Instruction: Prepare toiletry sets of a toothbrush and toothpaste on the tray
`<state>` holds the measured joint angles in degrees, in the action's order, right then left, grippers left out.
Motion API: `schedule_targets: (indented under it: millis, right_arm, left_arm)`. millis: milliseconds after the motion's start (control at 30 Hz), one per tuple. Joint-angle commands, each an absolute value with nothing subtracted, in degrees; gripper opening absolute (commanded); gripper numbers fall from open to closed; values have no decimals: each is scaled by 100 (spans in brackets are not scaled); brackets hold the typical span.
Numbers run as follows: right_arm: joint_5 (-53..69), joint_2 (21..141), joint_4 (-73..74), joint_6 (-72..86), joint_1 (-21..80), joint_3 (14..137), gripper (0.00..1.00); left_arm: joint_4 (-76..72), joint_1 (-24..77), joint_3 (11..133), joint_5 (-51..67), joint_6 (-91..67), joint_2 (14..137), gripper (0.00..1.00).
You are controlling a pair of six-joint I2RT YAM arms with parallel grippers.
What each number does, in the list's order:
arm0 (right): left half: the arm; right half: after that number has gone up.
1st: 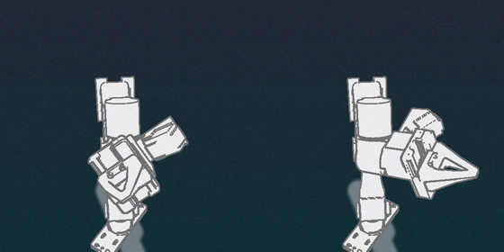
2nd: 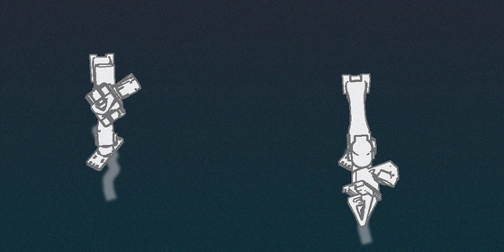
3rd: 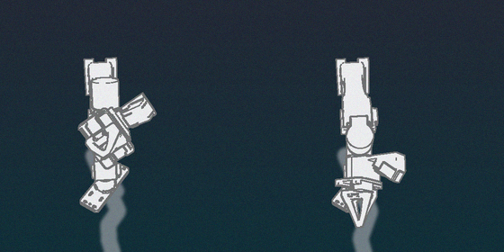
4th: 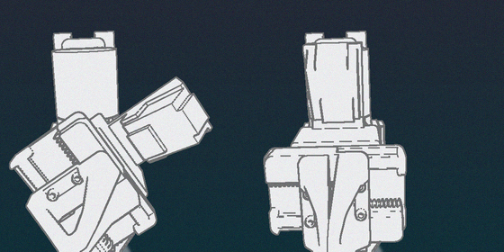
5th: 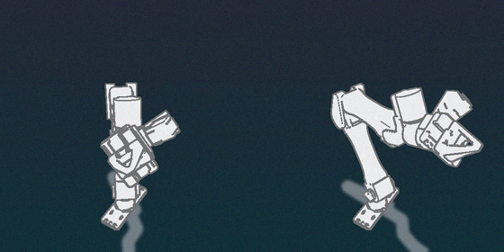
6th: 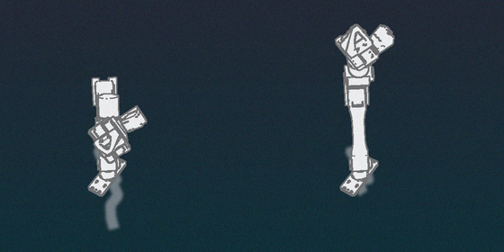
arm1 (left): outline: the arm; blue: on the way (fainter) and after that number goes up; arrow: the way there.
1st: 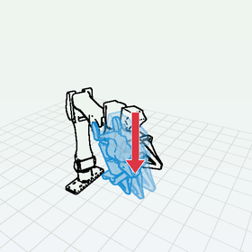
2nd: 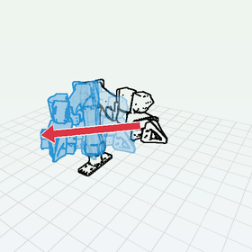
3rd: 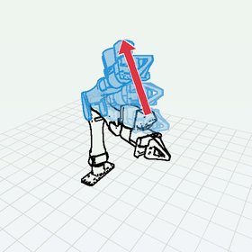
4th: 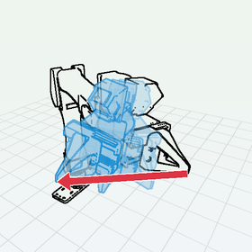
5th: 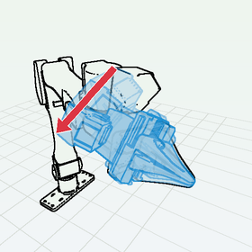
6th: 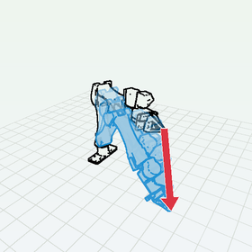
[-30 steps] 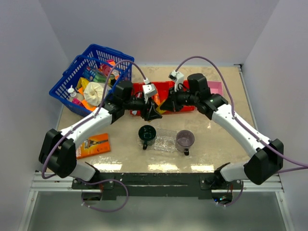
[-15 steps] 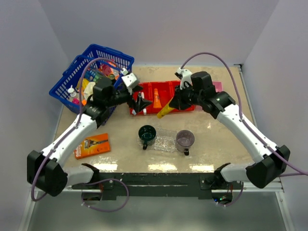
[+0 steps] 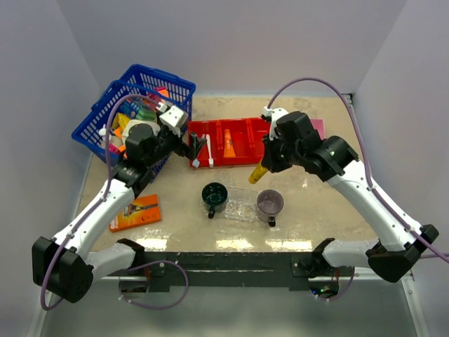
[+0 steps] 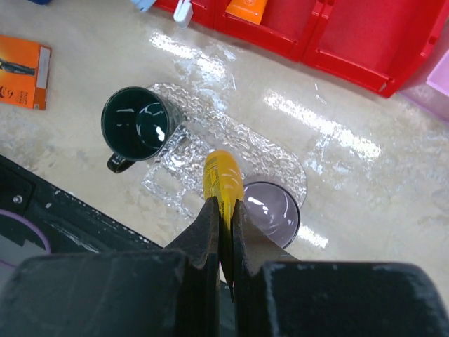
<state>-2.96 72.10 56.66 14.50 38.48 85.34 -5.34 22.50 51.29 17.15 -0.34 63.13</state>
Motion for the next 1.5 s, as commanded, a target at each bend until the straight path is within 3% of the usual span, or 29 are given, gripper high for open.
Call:
schedule_targets:
  millis: [0,300,1467]
  right_arm:
    - [-730,7023,6162,2004,4113,8939,0]
    - [-88,6978,5151,1320,4280,7945,0]
    - [26,7919,5221,-158,4614,8244,0]
  left_arm:
    - [-685,2215,5142,1168,-307,6232,98]
    - [-844,2215,5001,1230,-229,6126,98]
    - [-888,2224,5027,1758,-149,6407,98]
